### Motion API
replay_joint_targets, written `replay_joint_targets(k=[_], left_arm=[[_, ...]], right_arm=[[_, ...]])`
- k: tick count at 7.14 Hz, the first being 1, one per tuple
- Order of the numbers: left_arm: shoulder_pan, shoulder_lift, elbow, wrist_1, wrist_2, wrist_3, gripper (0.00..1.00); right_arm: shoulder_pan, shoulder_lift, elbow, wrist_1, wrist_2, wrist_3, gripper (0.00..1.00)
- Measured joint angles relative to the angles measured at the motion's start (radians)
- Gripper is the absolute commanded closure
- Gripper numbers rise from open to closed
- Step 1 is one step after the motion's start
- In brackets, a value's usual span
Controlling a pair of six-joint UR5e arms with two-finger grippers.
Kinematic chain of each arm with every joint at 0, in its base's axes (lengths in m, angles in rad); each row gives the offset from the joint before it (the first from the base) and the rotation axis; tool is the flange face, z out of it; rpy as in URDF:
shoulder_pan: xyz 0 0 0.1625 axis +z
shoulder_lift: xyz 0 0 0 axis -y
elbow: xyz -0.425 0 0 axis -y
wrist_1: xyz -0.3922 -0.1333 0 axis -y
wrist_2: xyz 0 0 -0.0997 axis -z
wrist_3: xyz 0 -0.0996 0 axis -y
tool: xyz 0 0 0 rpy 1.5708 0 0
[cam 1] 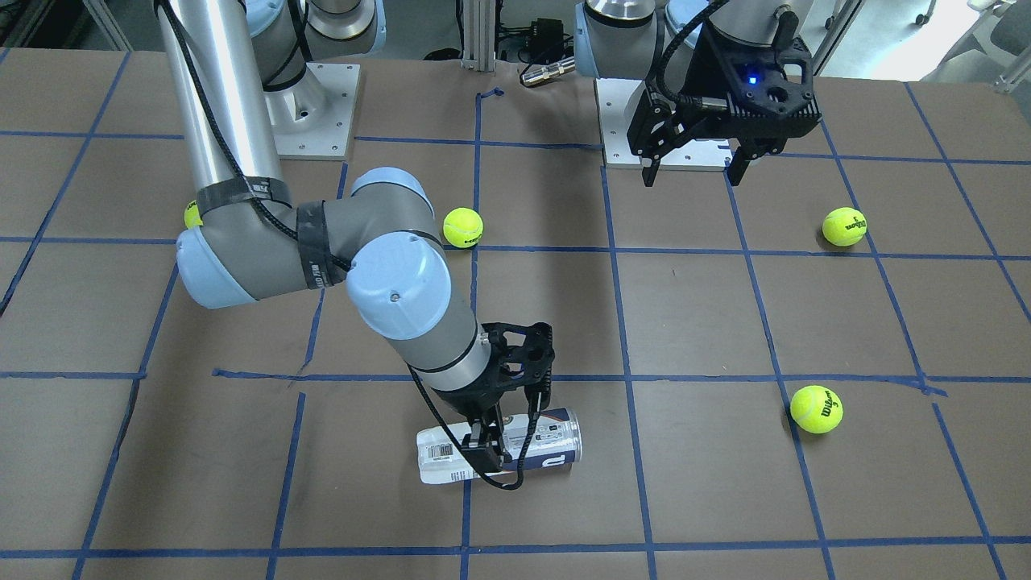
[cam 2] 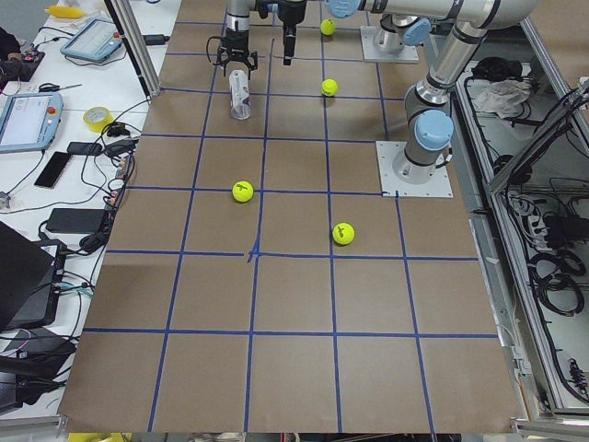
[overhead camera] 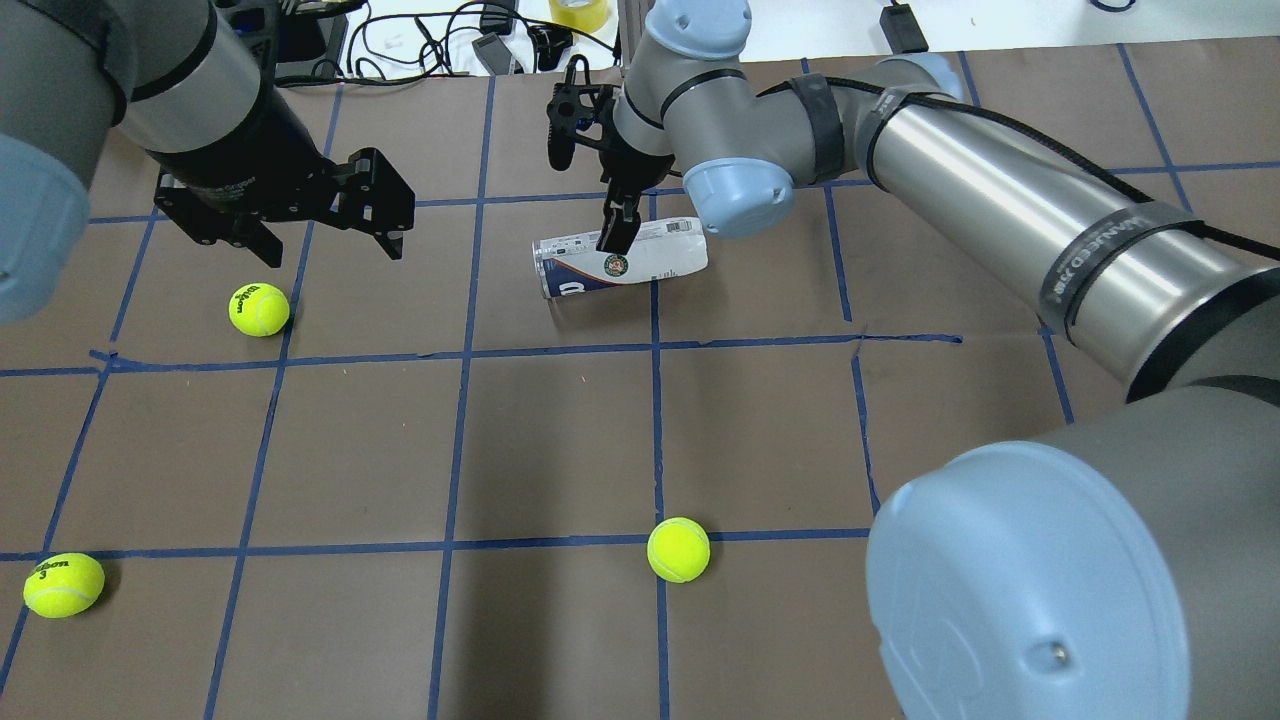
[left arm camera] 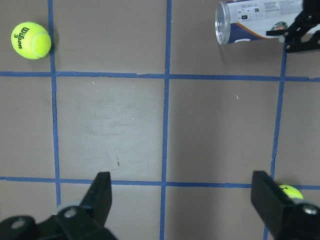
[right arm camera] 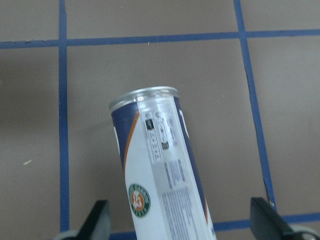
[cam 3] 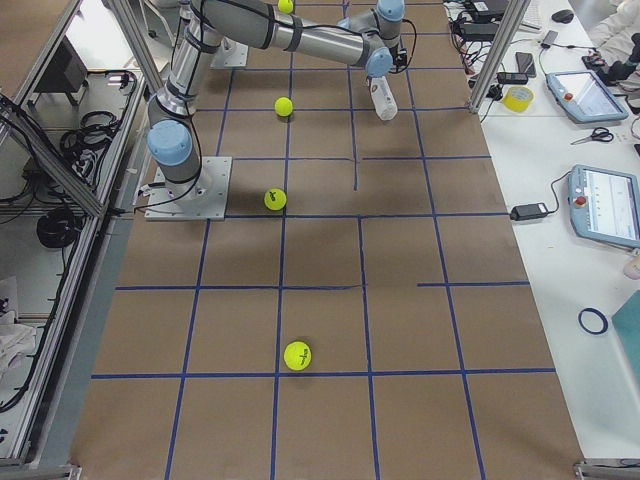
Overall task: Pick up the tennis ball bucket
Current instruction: 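Release the can and raise the right gripper while the left arm reaches toward it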
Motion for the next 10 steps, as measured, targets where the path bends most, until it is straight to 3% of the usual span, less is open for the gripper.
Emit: replay_joint_targets(k=[3, 5, 8, 10], left_arm=[[0.004, -0.045, -0.017, 0.009, -0.039, -0.002, 0.00], [0.010, -0.128, -0.008, 0.031, -0.067, 0.002, 0.00], [0.017, -0.319, 0.020, 0.213, -0.092, -0.006, 0.00], [0.040, -0.430, 0.041, 0.281, -0.248, -0.015, 0.00]], right_arm=[[-0.155, -0.205, 0.006, 0.260, -0.004, 0.023, 0.00], [-0.277, -0.309, 0.005, 0.402, -0.003, 0.040, 0.00], [-0.351, -0.382, 0.003, 0.491, 0.001, 0.151, 0.00], [-0.368, -0.422, 0.006, 0.494, 0.000, 0.181, 0.00]])
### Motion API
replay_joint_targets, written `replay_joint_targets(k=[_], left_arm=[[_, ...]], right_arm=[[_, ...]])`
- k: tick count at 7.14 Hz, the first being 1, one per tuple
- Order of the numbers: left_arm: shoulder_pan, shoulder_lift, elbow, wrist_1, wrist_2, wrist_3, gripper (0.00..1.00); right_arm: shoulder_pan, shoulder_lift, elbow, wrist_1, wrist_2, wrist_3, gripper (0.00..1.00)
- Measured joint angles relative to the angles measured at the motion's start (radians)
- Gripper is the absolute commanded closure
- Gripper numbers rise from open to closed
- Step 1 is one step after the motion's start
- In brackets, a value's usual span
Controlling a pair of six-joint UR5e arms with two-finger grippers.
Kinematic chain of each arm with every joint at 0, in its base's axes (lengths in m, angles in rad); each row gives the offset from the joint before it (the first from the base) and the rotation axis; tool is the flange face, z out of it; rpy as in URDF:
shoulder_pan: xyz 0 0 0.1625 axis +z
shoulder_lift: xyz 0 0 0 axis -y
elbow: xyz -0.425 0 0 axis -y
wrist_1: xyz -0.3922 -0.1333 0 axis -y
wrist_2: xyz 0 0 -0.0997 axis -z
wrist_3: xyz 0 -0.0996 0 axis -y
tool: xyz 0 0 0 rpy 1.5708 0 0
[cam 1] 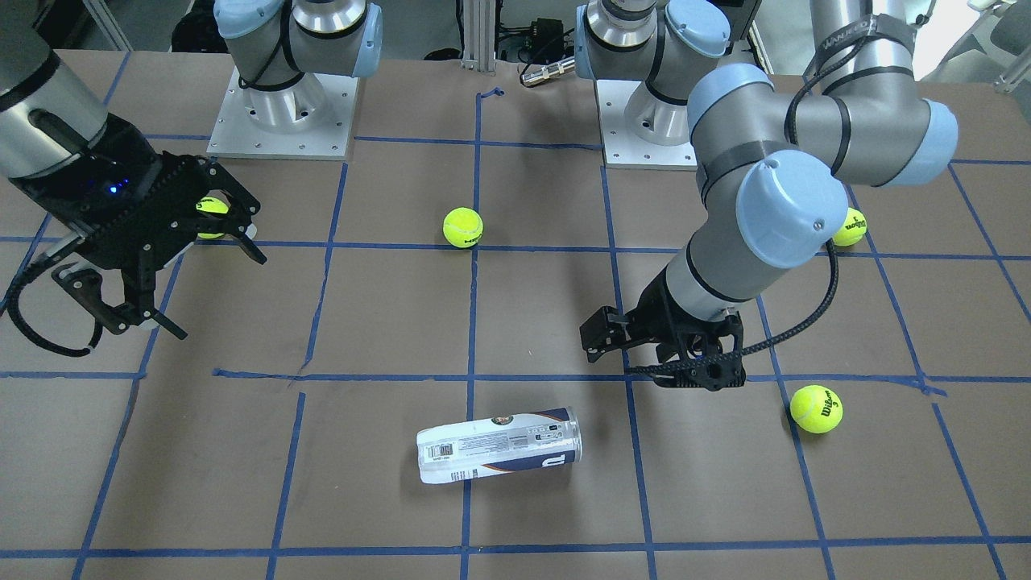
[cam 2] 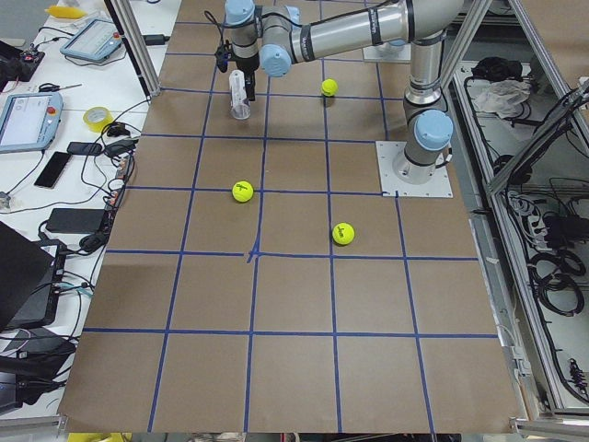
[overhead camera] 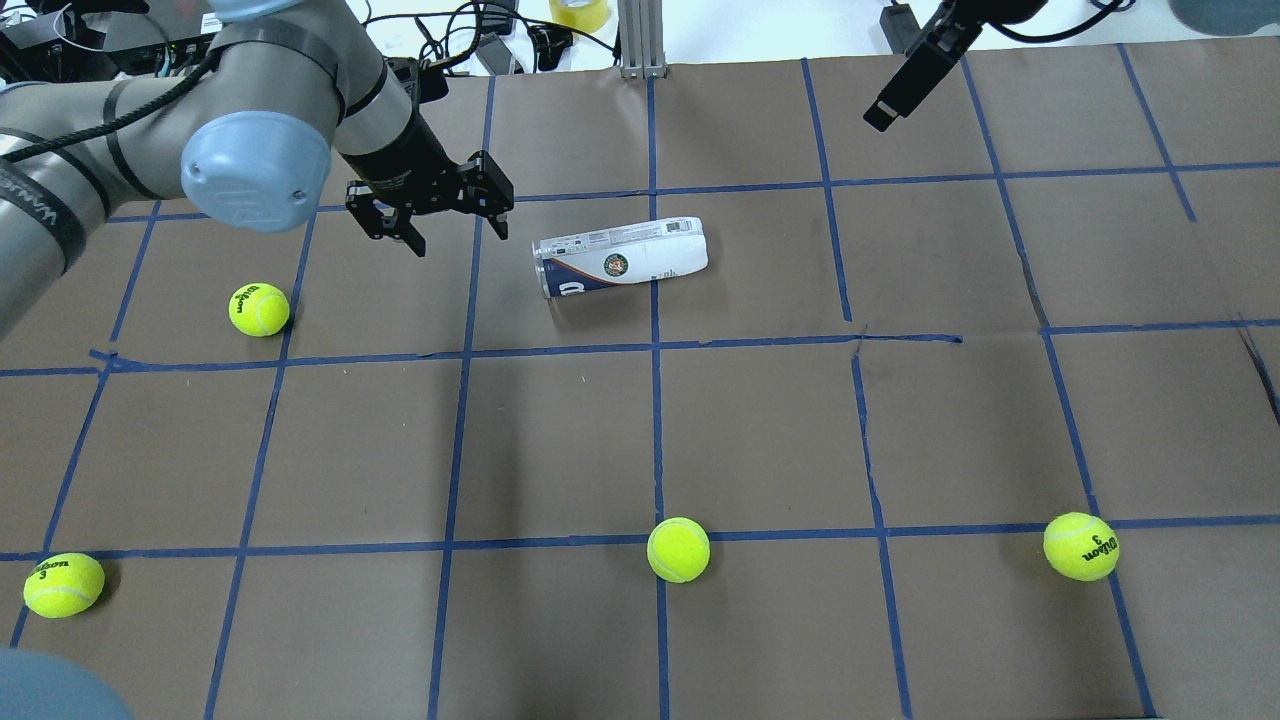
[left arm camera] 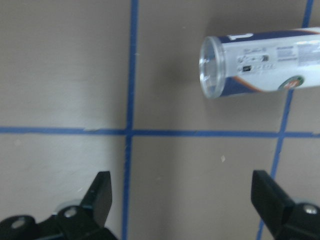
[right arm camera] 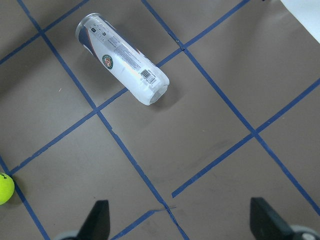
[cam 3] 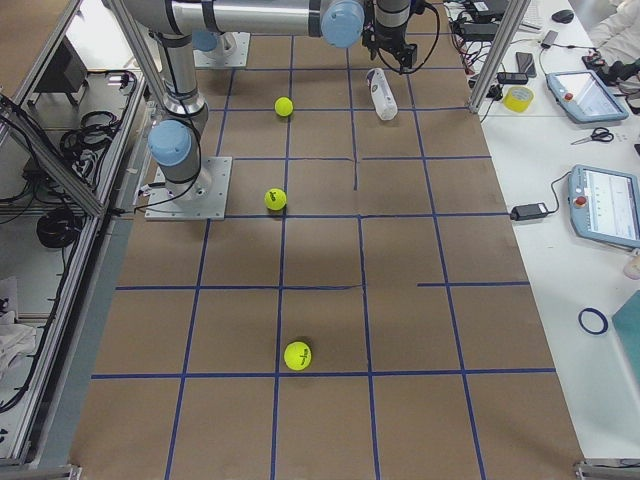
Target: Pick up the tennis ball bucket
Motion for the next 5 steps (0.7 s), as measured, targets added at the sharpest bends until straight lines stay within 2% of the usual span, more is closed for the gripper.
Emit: replay_joint_targets(k=[3, 4, 5], left_arm=[[0.055, -0.120, 0.006, 0.105, -0.225, 0.006, 0.00], [0.062, -0.151, 0.005, 0.112, -0.279, 0.009, 0.02], [0.067, -0.173, 0.001, 0.114, -0.314, 0.010, 0.10]], right_arm=[[-0.024, -0.015, 0.006, -0.004, 0.013, 0.080, 0.00], [-0.028, -0.017, 0.007, -0.006, 0.016, 0.136, 0.00], [-0.032, -0.015, 0.008, -0.008, 0.016, 0.173, 0.00]])
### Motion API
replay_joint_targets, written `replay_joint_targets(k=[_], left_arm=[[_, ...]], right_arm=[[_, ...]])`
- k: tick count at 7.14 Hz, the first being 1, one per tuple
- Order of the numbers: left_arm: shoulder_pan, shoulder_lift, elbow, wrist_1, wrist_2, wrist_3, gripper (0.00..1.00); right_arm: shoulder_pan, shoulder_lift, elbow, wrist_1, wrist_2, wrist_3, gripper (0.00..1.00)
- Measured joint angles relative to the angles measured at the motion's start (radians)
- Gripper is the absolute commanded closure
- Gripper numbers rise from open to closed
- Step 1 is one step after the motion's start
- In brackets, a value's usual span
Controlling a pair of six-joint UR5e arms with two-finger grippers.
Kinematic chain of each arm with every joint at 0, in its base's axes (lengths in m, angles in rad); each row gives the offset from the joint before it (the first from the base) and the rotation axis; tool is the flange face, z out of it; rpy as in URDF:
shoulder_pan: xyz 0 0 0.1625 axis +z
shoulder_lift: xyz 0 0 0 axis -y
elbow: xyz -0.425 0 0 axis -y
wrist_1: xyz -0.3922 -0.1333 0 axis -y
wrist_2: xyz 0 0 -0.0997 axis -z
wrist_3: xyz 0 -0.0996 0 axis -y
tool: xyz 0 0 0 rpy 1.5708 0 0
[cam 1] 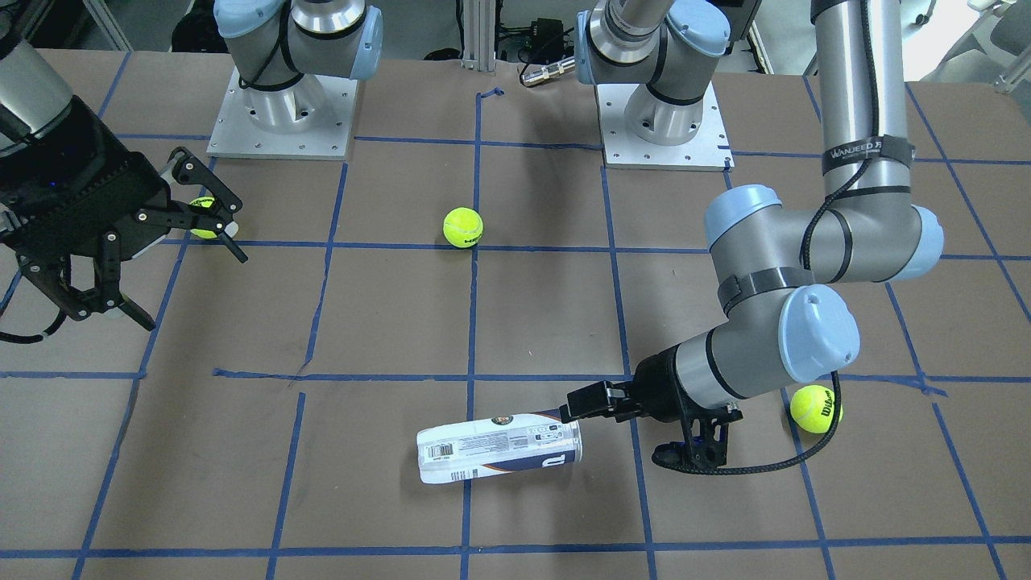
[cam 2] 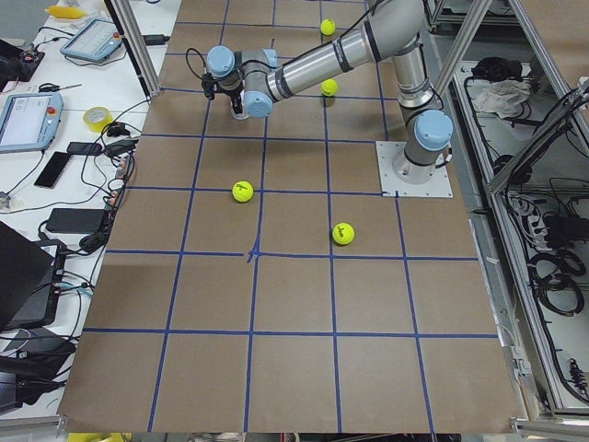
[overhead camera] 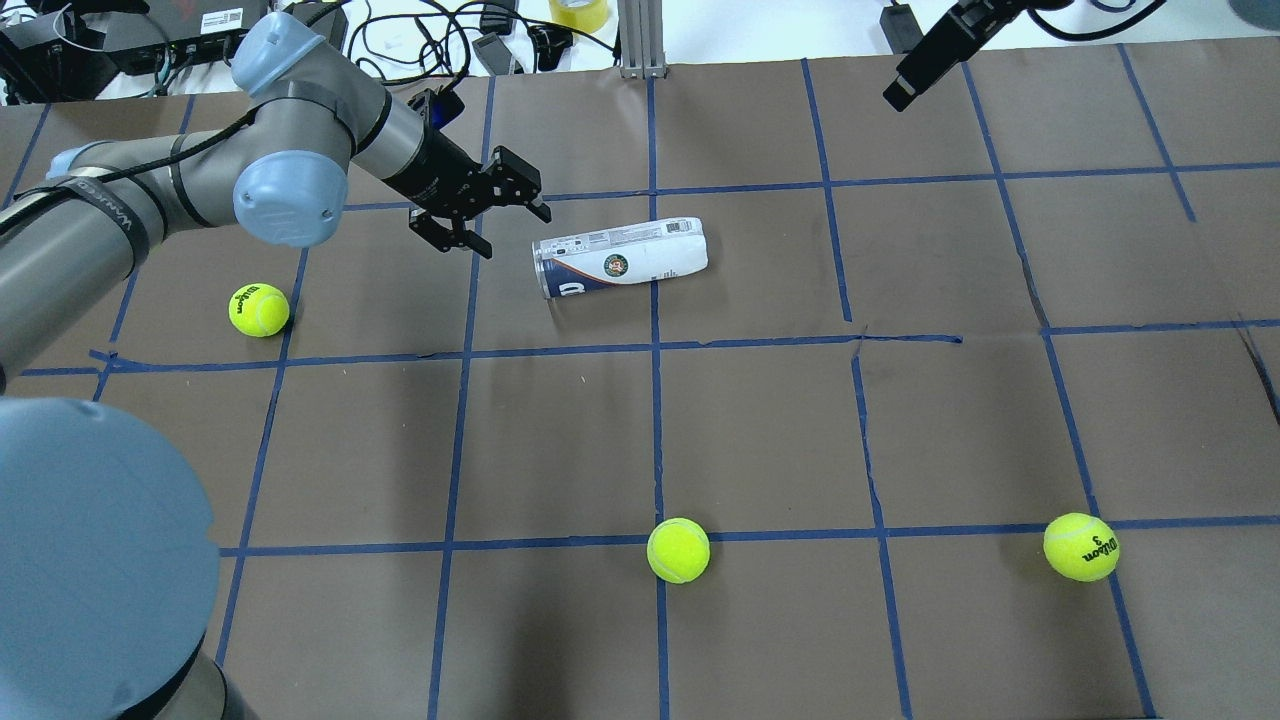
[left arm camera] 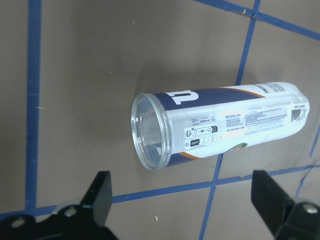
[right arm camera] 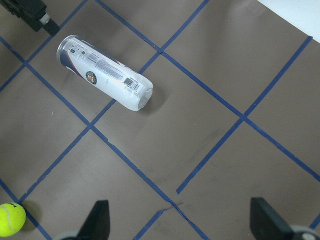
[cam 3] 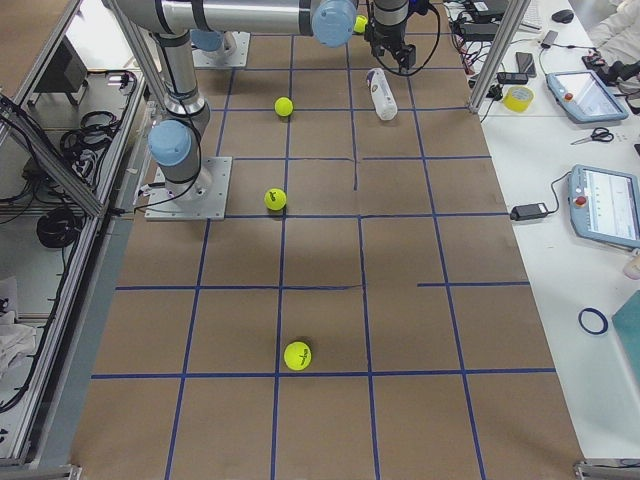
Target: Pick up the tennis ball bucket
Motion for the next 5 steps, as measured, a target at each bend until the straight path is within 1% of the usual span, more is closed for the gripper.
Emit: replay_joint_targets(k=[1, 3, 5], left_arm=[[0.002, -0.019, -0.006, 0.001, -0.041, -0.001, 0.14], [0.004, -0.051, -0.018, 0.002, -0.147, 0.001, 0.13], [0.005, -0.079, -0.018, 0.004, -0.184, 0.064, 0.12]], right_arm=[[-0.002, 0.003, 0.001, -0.002, -0.001, 0.021, 0.00], [-0.003, 0.008, 0.004, -0.007, 0.003, 0.034, 0.00], [-0.003, 0.012, 0.013, -0.022, 0.001, 0.036, 0.00]])
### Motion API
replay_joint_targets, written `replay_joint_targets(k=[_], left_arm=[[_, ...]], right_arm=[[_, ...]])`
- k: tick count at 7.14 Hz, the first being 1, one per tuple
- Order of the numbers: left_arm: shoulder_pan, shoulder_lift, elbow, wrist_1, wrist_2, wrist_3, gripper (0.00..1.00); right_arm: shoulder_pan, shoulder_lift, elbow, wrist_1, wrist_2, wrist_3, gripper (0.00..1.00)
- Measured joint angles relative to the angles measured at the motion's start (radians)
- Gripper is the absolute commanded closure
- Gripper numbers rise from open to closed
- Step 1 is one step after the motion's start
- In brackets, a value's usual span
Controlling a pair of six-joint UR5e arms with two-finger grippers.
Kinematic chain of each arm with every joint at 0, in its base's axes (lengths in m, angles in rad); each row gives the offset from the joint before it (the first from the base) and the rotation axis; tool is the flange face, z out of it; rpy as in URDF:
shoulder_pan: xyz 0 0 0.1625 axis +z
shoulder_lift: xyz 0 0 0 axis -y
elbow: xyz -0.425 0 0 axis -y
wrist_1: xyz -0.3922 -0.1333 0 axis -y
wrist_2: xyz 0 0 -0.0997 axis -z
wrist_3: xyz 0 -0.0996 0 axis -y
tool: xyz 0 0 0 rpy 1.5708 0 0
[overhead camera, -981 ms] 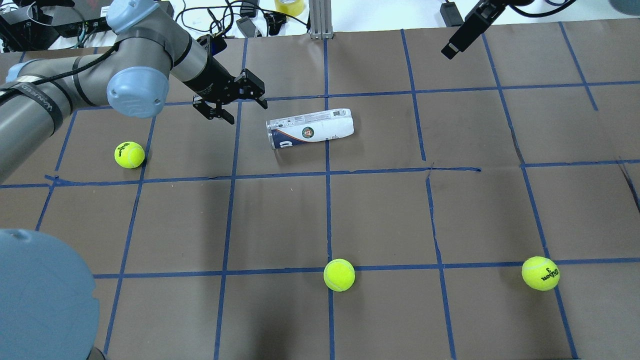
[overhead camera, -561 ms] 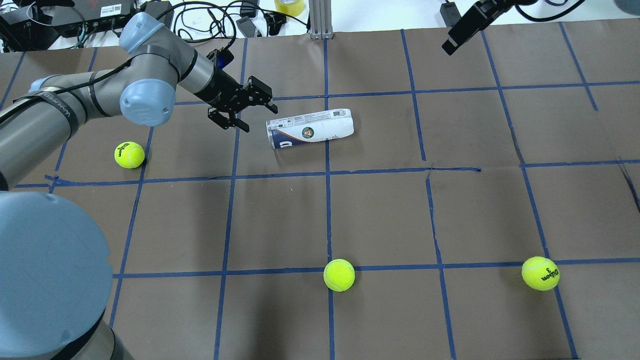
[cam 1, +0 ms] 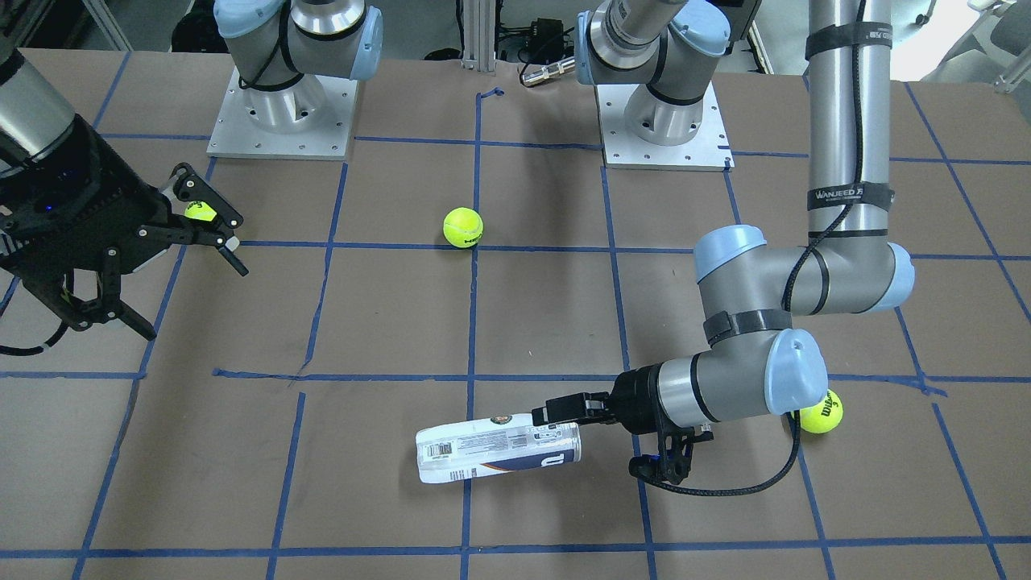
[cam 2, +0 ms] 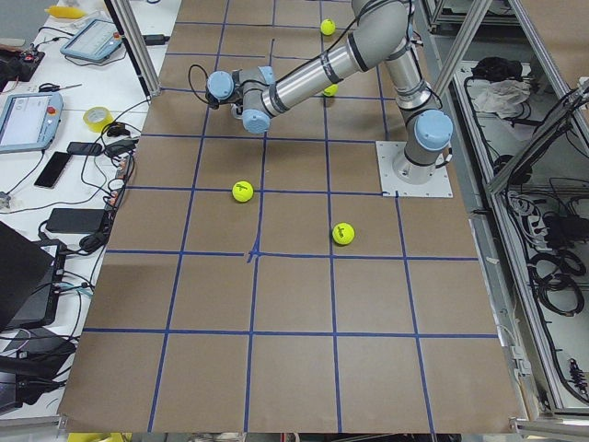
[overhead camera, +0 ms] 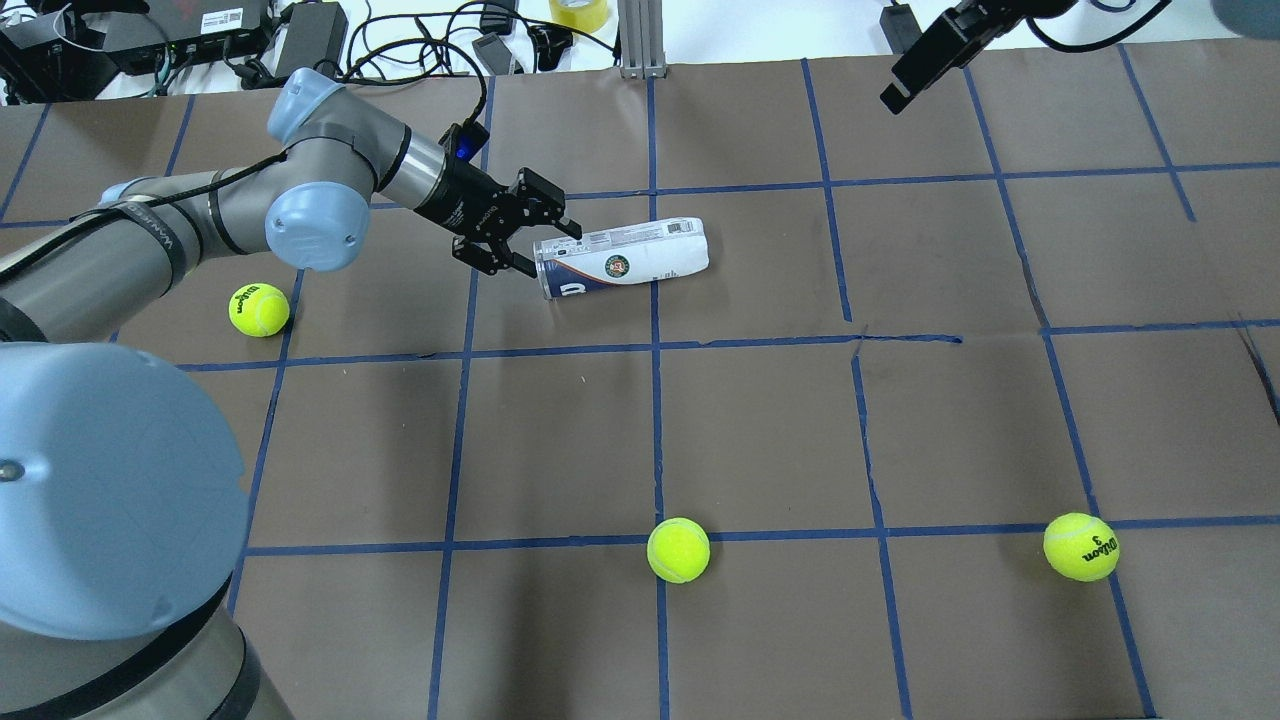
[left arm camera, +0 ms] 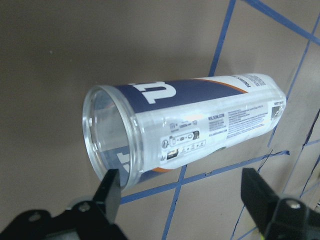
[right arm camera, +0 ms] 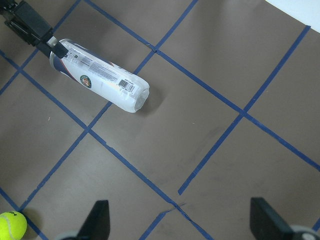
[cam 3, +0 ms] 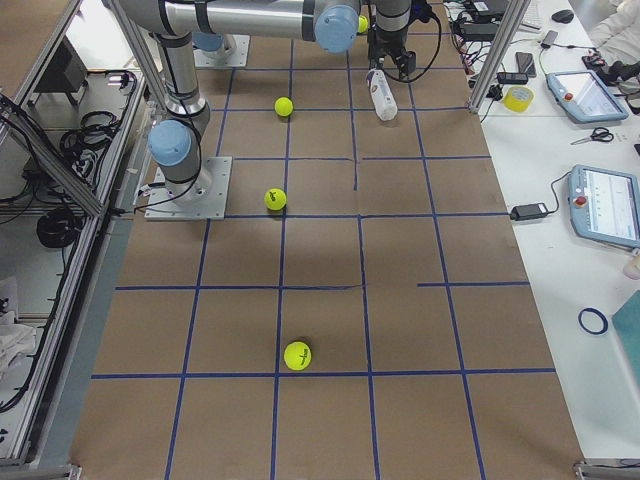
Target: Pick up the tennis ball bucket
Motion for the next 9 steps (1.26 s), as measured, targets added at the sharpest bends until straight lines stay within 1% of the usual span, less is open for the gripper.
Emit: replay_joint_targets(k=[2, 4, 5, 7, 8, 9], left_arm=[[0.001, -0.017, 0.008, 0.000, -0.008, 0.028, 0.13], [0.015, -0.032, 0.015, 0.002, -0.033, 0.036, 0.15], [0.024, -0.039, 0.014, 0.004, -0.055, 0.038, 0.15], [0.029, -0.060, 0.011, 0.014, -0.084, 0.054, 0.16], [0.029, -0.067, 0.011, 0.016, -0.087, 0.058, 0.17], [0.030, -0.071, 0.011, 0.018, -0.088, 0.059, 0.25]], right_arm=[[0.000, -0.003, 0.001, -0.008, -0.013, 0.017, 0.00], [0.000, -0.006, -0.004, -0.009, -0.040, 0.119, 0.00], [0.000, -0.007, -0.006, -0.008, -0.071, 0.205, 0.00], [0.009, -0.013, -0.007, -0.003, -0.162, 0.429, 0.00], [0.028, -0.020, -0.005, 0.000, -0.183, 0.538, 0.00], [0.064, -0.024, -0.005, 0.003, -0.200, 0.633, 0.00]])
